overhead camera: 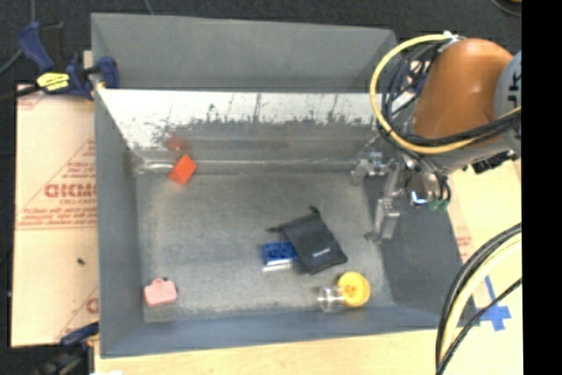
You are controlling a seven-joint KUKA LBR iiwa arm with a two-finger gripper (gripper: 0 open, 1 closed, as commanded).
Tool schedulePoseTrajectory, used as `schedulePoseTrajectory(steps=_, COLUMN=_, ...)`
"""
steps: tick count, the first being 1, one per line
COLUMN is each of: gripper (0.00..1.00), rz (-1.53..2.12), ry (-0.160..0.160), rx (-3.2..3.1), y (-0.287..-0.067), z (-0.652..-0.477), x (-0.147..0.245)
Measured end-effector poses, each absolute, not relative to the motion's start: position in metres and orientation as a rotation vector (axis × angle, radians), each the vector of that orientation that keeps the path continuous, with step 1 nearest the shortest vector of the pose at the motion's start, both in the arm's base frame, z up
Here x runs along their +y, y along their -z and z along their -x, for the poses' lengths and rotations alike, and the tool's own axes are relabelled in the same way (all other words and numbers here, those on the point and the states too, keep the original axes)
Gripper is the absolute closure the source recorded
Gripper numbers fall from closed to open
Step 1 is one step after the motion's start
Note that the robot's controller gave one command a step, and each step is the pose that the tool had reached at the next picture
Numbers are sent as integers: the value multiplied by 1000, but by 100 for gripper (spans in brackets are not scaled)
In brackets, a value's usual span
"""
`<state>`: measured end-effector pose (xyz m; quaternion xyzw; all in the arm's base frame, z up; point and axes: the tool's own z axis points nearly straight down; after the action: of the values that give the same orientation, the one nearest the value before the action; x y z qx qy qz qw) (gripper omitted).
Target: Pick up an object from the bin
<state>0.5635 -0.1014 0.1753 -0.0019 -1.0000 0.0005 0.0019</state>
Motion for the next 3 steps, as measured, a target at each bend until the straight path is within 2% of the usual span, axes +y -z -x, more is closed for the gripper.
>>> schedulePoseTrajectory(steps=1, gripper=0, rz=1, ry=-4, rx=-3146, y=-180, z=-565, x=-101)
schedulePoseTrajectory(steps=2, gripper=0, rz=84, ry=2, rx=-3131, y=-83, z=-539, x=-53)
schedulePoseTrajectory(steps=3, gripper=0, rz=80, ry=1, rx=-3132, y=-84, z=-542, x=-52)
